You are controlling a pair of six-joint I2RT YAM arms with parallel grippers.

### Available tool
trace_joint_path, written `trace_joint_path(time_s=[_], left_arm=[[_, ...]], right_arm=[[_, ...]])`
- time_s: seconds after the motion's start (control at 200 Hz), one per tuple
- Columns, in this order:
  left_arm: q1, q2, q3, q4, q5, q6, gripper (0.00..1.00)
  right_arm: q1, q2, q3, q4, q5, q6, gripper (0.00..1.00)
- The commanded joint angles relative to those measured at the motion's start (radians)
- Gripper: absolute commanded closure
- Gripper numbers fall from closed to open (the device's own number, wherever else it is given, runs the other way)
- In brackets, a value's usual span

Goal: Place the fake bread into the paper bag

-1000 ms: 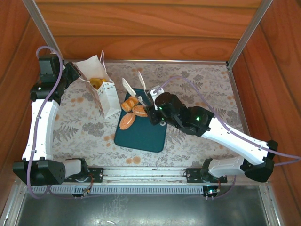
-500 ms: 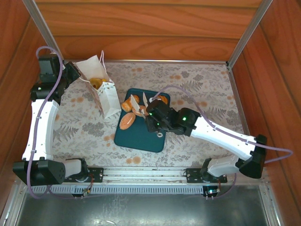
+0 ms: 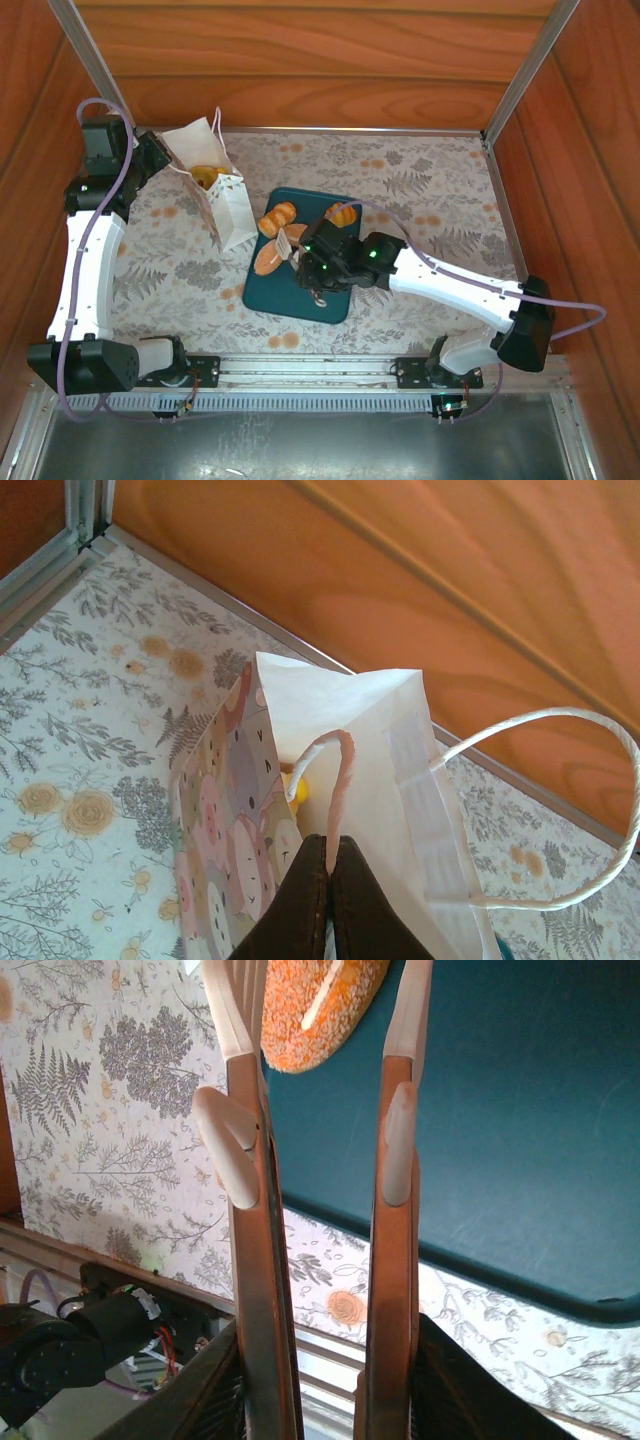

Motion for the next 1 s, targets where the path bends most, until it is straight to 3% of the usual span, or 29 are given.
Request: trace_joint_path(time_s=[0.0, 0.255, 0.994], left_arm=[[-0.008, -0.015, -0.004, 0.026, 0.016, -0.007, 1.0], [-0.007, -0.017, -0.012, 0.034, 0.021, -0.008, 1.0], [-0.006, -0.022, -0.023, 0.046, 0.027, -0.016, 1.0]], right_arm=[[0.006, 0.026, -0.006, 0.06, -0.046, 0.07, 0.57], [0.006, 0.069, 0.006, 0.081, -0.062, 0.081, 0.51], [-0.006, 0.187, 0.07, 0.138, -0.094, 0.052, 0.52]])
